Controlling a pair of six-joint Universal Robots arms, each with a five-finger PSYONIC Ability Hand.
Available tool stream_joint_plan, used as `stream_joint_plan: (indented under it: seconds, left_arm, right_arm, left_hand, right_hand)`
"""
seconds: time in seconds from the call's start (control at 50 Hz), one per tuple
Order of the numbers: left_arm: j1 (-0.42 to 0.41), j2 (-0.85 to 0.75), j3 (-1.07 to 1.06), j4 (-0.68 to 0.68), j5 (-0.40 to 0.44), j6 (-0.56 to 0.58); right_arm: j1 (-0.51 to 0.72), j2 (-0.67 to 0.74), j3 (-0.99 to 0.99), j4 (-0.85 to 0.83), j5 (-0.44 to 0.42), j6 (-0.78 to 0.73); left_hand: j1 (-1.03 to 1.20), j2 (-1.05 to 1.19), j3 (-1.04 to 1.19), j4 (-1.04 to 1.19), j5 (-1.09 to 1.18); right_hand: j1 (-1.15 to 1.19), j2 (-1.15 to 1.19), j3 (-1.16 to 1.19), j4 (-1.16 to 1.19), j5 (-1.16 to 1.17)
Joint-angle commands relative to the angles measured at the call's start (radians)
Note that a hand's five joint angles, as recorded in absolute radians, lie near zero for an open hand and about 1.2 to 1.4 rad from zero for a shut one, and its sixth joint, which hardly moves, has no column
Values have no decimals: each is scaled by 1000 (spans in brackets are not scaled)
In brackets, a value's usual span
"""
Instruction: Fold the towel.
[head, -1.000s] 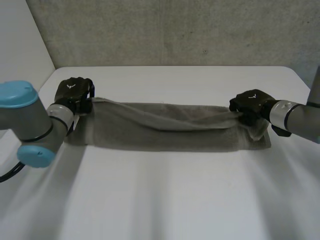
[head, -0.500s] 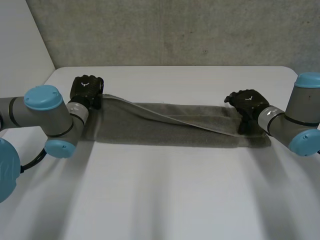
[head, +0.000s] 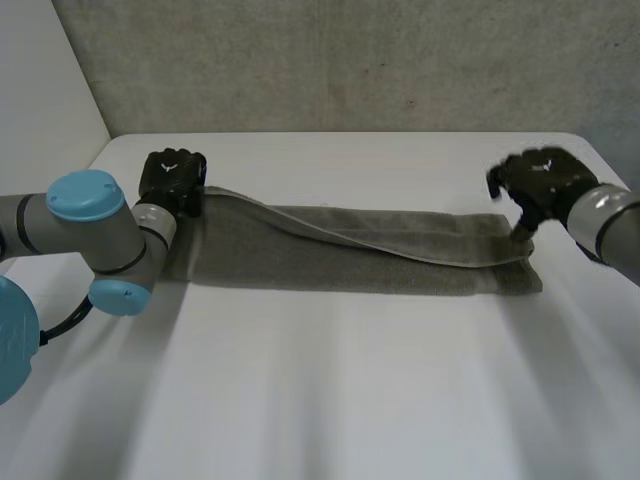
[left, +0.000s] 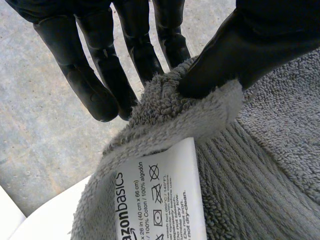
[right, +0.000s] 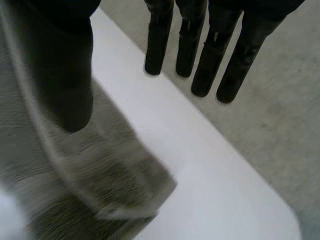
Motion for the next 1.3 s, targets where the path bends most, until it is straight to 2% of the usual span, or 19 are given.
stream_joint_plan:
  seconds: [0.02,0.2,0.36,0.48,0.52,0.64,0.68,0.7,0.74,0.8,0.92,1.14,1.2,1.22,1.24,1.26,1.28,1.3]
  left_arm:
    - [0,-5,-1,3,0,0]
    - [-2,3,-8,3,-1,-1]
    - [-3,8,-11,1,-3,-1]
    - [-14,15,-22,3,-1,-1]
    - [-14,22,-33,4,2,-1]
    - [-15,22,-33,4,3,-1]
    - [-15,17,-31,6,5,-1]
    - [-15,17,-31,6,5,-1]
    - [-15,15,-31,12,5,-1]
    - [-15,15,-31,17,2,-1]
    - [-15,18,-31,17,2,0]
    - [-14,0,-13,17,2,5]
    - [-12,-9,5,10,-1,19]
    - [-12,-12,15,4,-1,31]
    - [-12,-12,15,4,-1,31]
    - [-12,-15,19,-2,-3,49]
    - [-12,-20,22,-9,-4,71]
    - [-12,-20,22,-10,-4,71]
  right_arm:
    - [-67,-2,54,205,-16,-11]
    - [-79,18,46,235,-6,-20]
    - [-71,115,0,244,0,-57]
    - [-70,202,-92,232,4,-43]
    - [-70,260,-159,232,12,-37]
    - [-67,320,-248,225,30,-8]
    - [-50,336,-290,169,44,35]
    - [-50,336,-290,169,44,35]
    - [-44,330,-291,48,67,93]
    - [-42,327,-284,-40,90,136]
    - [-36,307,-244,-40,86,141]
    - [-41,179,-80,-38,72,137]
    - [-47,153,-49,-40,67,135]
    - [-51,141,-40,-40,60,135]
    - [-52,141,-40,-40,60,135]
    - [-52,132,-35,-40,49,134]
    - [-52,130,-31,-38,38,131]
    - [-52,130,-31,-38,38,131]
  left_hand:
    - [-70,-115,-156,-134,-285]
    - [-70,-115,-156,-134,-285]
    - [-70,-115,-156,-134,-285]
    - [-70,-115,-156,-134,-285]
    - [-70,-115,-156,-134,-285]
    - [-70,-115,-156,-134,-285]
    - [-70,-115,-156,-134,-285]
    - [-70,-115,-156,-134,-285]
    - [-70,-115,-156,-134,-285]
    - [-70,-115,-156,-134,-285]
    - [-70,-115,-156,-134,-285]
    - [-70,-115,-156,-134,-285]
    - [-202,-246,-288,-265,-417]
    - [-353,-397,-439,-417,-568]
    - [-355,-399,-441,-418,-569]
    - [-669,-713,-755,-732,-883]
    - [-1096,-1140,-1182,-1159,-1311]
    - [-1101,-1145,-1186,-1164,-1315]
  right_hand:
    - [231,236,235,234,233]
    - [231,237,235,234,233]
    - [175,181,179,179,177]
    - [-36,-30,-32,-33,-34]
    - [-180,-174,-175,-176,-177]
    - [-330,-324,-326,-326,-328]
    - [-356,-350,-352,-352,-354]
    - [-356,-350,-352,-353,-354]
    - [-405,-399,-401,-401,-403]
    - [-405,-399,-401,-401,-403]
    - [-405,-399,-401,-401,-403]
    - [-405,-399,-401,-401,-403]
    - [-405,-399,-401,-401,-403]
    - [-405,-399,-401,-401,-403]
    - [-405,-399,-401,-401,-403]
    - [-405,-399,-401,-401,-403]
    - [-405,-399,-401,-401,-403]
    - [-405,-399,-401,-401,-403]
